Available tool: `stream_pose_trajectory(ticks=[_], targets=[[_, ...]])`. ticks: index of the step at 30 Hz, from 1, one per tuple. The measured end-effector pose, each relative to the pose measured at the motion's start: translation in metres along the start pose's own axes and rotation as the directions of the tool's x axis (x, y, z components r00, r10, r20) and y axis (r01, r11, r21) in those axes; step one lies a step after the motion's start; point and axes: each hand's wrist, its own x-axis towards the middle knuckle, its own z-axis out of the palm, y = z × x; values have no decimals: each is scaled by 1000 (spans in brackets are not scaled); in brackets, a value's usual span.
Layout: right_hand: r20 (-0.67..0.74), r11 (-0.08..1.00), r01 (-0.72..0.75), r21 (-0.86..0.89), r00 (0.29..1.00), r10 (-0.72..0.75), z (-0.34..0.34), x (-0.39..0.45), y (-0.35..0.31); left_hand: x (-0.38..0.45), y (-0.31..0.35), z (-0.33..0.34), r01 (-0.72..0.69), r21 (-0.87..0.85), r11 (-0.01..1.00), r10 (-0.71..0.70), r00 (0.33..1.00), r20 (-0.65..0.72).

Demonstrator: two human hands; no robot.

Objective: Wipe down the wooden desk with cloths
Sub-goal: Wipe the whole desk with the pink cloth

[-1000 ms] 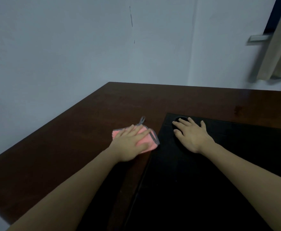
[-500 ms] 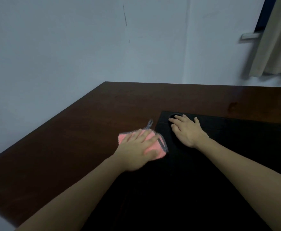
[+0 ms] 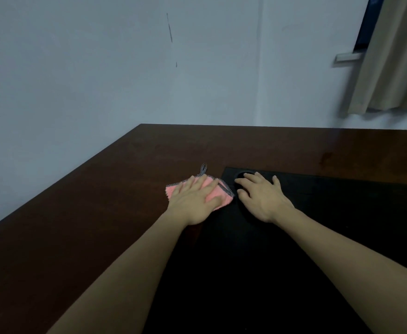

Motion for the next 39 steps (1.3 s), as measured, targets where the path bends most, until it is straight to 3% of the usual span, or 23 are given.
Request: stream_pose_trajectory(ticks=[4, 8, 14, 18, 25, 29, 39], targets=[[6, 999, 12, 35, 1000, -13, -2, -2, -1, -15, 7, -1, -19, 17, 1000, 19, 999, 29], [-56, 993, 39, 110, 998, -33, -7, -7, 1, -69, 20, 7, -162, 44, 986, 160, 986, 49], [-117, 998, 57, 34, 992, -53, -25, -29, 18, -136, 32, 22, -328, 66, 942, 325, 944, 47], [-94, 1000, 20, -6, 995, -20, -38, -55, 47, -117, 36, 16, -290, 50, 956, 285, 954, 87], [-49, 995, -89, -36, 995, 87, -41, -112, 94, -22, 63, 5, -85, 50, 995, 81, 994, 73], [-37, 991, -127, -33, 991, 126, -41, -131, 103, -16, 75, 7, -64, 50, 997, 61, 997, 55], [-64, 993, -87, -80, 995, 82, -51, -120, 88, -116, 89, 20, -424, 61, 904, 416, 903, 110]])
